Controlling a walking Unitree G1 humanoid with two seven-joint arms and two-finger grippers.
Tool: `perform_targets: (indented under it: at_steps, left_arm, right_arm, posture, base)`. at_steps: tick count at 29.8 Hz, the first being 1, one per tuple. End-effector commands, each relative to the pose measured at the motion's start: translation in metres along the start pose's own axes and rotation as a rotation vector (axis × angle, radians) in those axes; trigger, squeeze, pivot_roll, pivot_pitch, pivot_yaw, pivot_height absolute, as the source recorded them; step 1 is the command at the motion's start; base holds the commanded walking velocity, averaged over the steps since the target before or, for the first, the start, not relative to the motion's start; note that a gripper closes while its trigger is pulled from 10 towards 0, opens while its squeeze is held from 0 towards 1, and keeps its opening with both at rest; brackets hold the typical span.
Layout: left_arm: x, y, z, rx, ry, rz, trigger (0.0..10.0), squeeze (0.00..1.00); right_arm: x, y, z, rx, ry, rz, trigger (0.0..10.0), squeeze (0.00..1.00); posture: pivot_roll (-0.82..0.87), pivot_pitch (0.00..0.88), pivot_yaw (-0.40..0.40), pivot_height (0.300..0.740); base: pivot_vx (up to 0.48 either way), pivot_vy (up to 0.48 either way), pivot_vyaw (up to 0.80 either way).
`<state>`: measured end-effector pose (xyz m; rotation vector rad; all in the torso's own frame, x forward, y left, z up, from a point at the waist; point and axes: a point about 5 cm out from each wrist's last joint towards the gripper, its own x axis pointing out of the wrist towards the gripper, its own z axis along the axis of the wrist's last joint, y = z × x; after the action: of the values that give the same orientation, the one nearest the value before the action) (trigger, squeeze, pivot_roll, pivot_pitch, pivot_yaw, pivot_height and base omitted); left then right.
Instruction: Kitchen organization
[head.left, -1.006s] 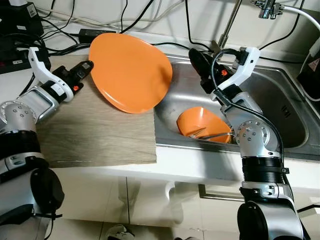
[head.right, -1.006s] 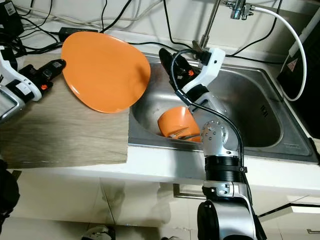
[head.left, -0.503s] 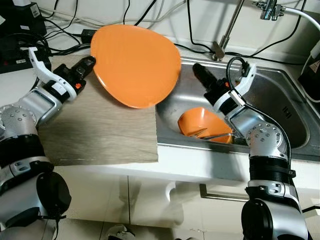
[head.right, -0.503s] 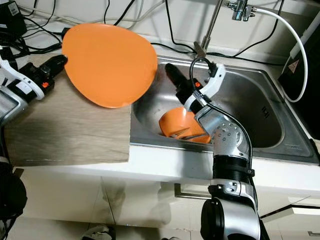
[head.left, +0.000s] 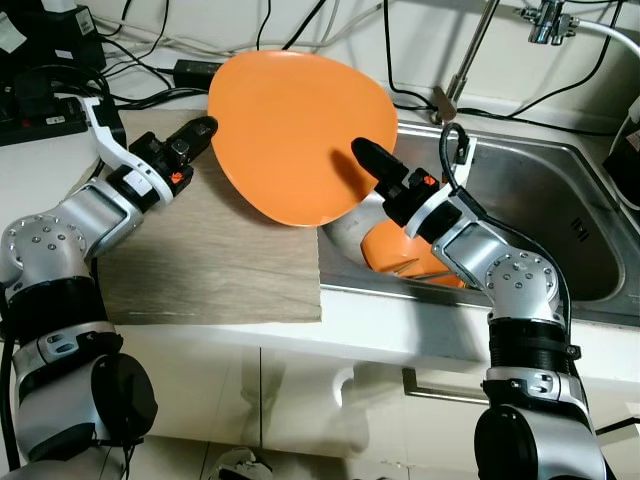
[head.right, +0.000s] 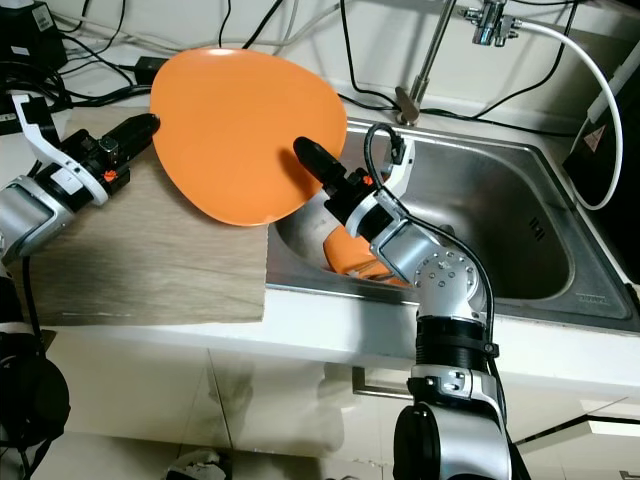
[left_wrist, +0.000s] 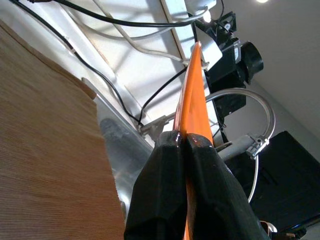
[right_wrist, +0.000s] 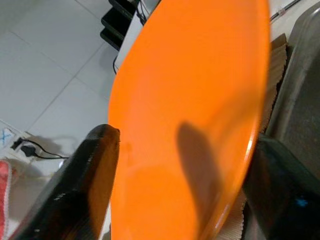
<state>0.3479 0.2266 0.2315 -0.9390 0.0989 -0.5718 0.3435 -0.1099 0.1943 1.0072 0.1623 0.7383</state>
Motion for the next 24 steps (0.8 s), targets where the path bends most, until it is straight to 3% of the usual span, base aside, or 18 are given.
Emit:
perform_targets:
  at_steps: [1,24]
  left_arm:
    - [0.0035,-0.0114,0.0036,0.015,-0.013,-0.051,0.0,0.00]
    - [0.0025,-0.0087,0.0093,0.055,-0.027,-0.022,0.0,0.00]
  right_arm:
    - [-0.0041,0.0020,0.0066,0.002,-0.026,0.011,0.0,0.00]
    - [-0.0050,0.0032,0.0061,0.006,-0.042,0.030,0.0,0.00]
  posture:
    - [0.08,0.006,-0.101,0.740]
    - [0.08,0.005,-0.097,0.740]
  base:
    - [0.000,0.000,0.00]
    - [0.000,0.000,0.00]
